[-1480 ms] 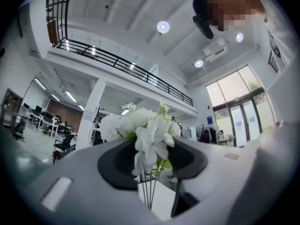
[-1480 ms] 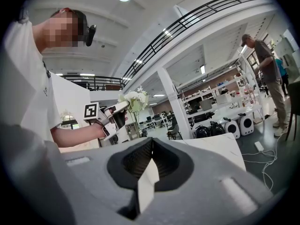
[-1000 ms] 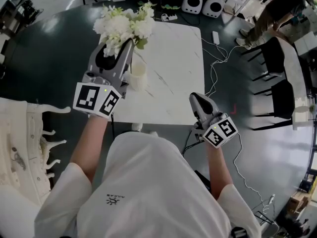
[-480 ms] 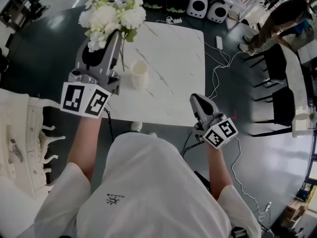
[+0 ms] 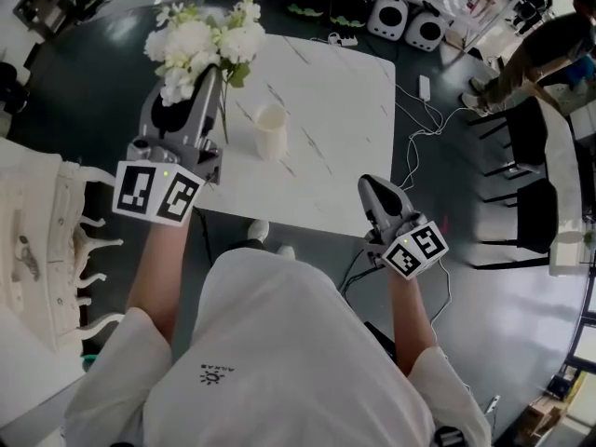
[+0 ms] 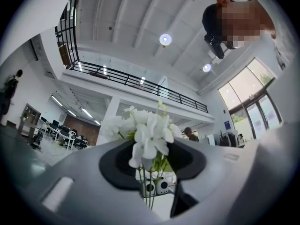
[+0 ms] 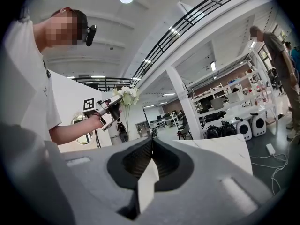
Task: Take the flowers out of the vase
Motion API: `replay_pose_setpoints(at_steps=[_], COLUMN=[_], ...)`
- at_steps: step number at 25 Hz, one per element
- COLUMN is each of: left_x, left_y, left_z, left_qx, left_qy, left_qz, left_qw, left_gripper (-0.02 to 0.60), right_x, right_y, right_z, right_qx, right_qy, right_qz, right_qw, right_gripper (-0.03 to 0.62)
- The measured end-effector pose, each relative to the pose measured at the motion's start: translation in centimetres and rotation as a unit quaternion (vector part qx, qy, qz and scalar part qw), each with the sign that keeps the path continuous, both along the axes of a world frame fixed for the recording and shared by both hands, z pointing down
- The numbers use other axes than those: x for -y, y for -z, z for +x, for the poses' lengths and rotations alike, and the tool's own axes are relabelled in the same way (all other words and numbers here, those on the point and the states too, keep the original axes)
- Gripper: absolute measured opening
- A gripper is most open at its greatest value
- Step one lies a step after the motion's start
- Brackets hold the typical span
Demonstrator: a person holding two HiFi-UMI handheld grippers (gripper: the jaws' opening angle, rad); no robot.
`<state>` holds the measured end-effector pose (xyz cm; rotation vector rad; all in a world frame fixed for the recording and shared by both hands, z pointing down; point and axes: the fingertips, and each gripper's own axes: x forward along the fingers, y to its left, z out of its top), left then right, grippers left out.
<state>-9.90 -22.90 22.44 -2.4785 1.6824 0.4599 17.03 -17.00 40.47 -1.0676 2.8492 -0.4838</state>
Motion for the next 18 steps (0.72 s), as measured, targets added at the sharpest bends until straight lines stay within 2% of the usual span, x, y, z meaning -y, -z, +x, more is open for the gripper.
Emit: replay_pose_setpoints(at_steps=[9, 18], left_x=[-3.0, -5.0], left_y=[-3.0, -5.7], left_z=[-3.0, -5.6], left_qx=[0.003, 0.002], left_qy=[0.029, 0.027], left_qz=[-0.016, -0.026], left_qw=[0.9994, 0.9993], left_gripper=[0.156, 0.156], right_x=[-1.4, -2.7], right_y=[-0.8, -0.7], right_z=[-2.4, -4.2], right_qx=[-0.007, -0.015], right_qy=[0.025, 0.005], right_qz=[0.013, 0.030], right_qw=[1.000, 0.999], right_gripper=[0.002, 0.001])
